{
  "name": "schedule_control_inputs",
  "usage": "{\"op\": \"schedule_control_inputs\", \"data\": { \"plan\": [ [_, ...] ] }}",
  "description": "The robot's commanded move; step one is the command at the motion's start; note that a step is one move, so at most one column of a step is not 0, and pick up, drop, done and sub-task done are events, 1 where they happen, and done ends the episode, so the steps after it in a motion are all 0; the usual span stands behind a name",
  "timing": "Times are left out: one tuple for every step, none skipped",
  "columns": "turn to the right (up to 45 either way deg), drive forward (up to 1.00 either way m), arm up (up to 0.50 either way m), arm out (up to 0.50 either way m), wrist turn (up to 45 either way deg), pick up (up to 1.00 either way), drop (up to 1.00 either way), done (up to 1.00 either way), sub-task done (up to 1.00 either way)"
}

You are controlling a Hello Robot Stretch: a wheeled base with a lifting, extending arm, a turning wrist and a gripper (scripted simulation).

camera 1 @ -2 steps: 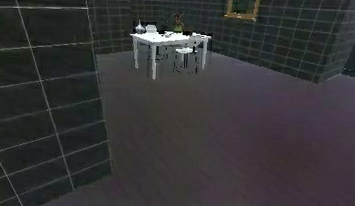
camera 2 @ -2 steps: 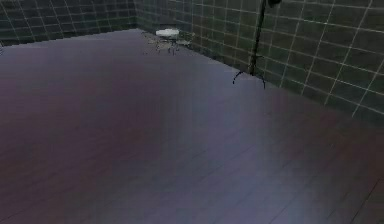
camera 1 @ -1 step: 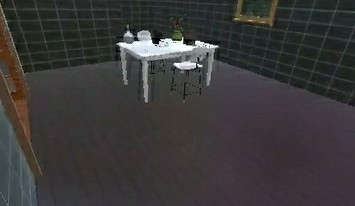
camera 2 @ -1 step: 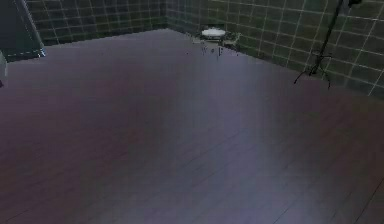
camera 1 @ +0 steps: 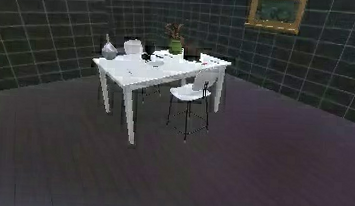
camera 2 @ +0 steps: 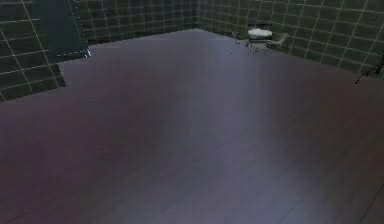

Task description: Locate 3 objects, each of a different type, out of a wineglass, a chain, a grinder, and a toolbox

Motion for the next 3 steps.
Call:
{"op": "schedule_control_inputs", "data": {
  "plan": [
    [0.0,1.0,0.0,0.0,0.0,0.0,0.0,0.0,0.0],
    [0.0,0.15,0.0,0.0,0.0,0.0,0.0,0.0,0.0],
    [0.0,0.0,0.0,0.0,0.0,0.0,0.0,0.0,1.0]
  ]
}}
